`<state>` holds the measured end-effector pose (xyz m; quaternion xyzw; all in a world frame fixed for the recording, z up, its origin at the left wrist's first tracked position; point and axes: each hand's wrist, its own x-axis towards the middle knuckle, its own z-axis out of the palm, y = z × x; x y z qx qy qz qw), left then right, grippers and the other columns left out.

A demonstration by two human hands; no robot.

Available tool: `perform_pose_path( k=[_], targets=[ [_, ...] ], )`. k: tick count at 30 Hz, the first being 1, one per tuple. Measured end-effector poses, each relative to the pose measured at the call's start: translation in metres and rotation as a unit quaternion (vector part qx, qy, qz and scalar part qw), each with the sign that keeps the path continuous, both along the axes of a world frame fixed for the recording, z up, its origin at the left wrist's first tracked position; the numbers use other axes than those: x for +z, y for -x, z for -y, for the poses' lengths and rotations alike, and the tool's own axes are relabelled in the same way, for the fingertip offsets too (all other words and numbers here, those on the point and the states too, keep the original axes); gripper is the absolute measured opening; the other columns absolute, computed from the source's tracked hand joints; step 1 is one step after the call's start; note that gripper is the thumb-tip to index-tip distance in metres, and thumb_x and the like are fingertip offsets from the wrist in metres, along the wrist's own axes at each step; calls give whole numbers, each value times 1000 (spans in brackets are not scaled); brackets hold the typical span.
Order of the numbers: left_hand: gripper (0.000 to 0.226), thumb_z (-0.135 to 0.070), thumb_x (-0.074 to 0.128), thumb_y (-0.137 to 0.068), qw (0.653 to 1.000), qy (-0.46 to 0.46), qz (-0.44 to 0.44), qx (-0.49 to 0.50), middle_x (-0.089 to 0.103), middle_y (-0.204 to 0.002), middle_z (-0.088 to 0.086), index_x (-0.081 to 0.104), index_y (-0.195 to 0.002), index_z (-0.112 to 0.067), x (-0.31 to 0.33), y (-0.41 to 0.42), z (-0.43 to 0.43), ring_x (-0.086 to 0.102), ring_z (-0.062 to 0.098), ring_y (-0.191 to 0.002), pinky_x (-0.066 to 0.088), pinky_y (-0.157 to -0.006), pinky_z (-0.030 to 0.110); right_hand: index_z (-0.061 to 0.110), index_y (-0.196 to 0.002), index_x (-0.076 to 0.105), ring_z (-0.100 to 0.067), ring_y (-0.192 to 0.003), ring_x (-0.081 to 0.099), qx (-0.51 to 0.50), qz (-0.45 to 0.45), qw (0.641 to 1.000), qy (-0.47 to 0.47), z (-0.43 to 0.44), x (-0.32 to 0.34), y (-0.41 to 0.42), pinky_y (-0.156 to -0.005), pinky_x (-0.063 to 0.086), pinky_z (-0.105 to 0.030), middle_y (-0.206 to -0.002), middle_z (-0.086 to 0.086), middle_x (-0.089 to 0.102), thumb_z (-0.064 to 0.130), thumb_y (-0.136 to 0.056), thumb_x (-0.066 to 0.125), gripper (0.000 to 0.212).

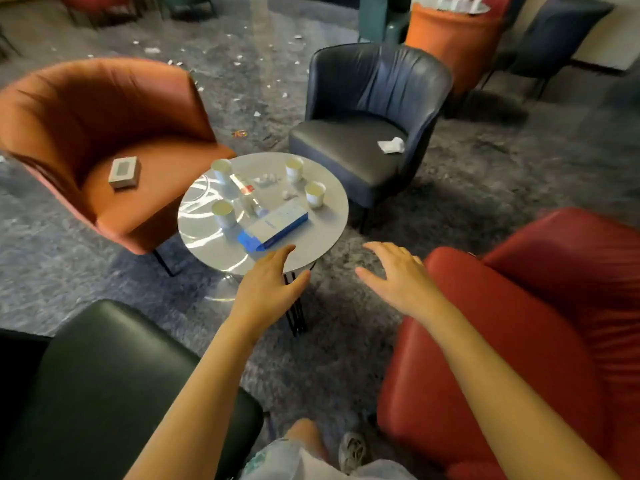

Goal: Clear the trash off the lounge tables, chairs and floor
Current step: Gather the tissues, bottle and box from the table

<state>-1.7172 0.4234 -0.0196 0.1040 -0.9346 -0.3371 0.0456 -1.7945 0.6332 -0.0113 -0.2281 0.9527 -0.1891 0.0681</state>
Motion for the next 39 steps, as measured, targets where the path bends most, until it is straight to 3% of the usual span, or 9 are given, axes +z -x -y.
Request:
perform_pose_path(
  k=[8, 11, 17, 23, 33, 39],
  targets=[
    [55, -39, 53, -90, 990, -15, 24, 141, 47, -139, 3, 38, -140, -21, -8, 91, 57, 41, 19, -127, 35, -95, 32, 21, -137, 37, -23, -125, 41, 137, 37, 990, 25, 86, -11, 142, -101, 30, -39, -139, -1, 43, 46, -91, 46, 53],
    [53, -41, 53, -89, 988, -23, 2, 156, 51, -135, 3, 43, -136, -19, -9, 134, 82, 46, 21, -122, 35, -87, 30, 21, -136, 38, -24, -125, 41, 150, 22, 988, 21, 115, -12, 191, -98, 32, -39, -138, -1, 45, 45, -91, 48, 53],
    [56, -47, 48, -85, 981, -22, 4, 193, 54, -130, 3, 44, -135, -22, -15, 219, 137, 47, 24, -120, 39, -92, 37, 20, -136, 38, -24, -125, 41, 168, 11, 986, 11, 170, -11, 282, -98, 32, -38, -139, -1, 44, 45, -90, 50, 53],
    [52, -45, 51, -88, 971, -35, 54, 231, 50, -135, -1, 40, -136, -27, -54, 272, 166, 48, 18, -119, 36, -86, 29, 20, -135, 38, -21, -122, 43, 206, 70, 976, -6, 214, -47, 343, -96, 33, -34, -136, -1, 45, 45, -89, 53, 54],
    [61, -43, 55, -86, 933, -30, 108, 343, 41, -142, -4, 35, -141, -24, -139, 339, 218, 37, 14, -129, 31, -105, 29, 21, -137, 36, -21, -124, 43, 284, 159, 942, -83, 312, -156, 446, -98, 35, -32, -138, -1, 45, 44, -88, 54, 57],
    [68, -38, 64, -81, 906, 35, 138, 399, 34, -148, 6, 37, -140, -20, -180, 342, 235, 28, 25, -137, 23, -110, 39, 17, -140, 31, -26, -122, 44, 270, 152, 939, -150, 340, -211, 456, -98, 38, -36, -137, -7, 44, 37, -89, 53, 58]
  ],
)
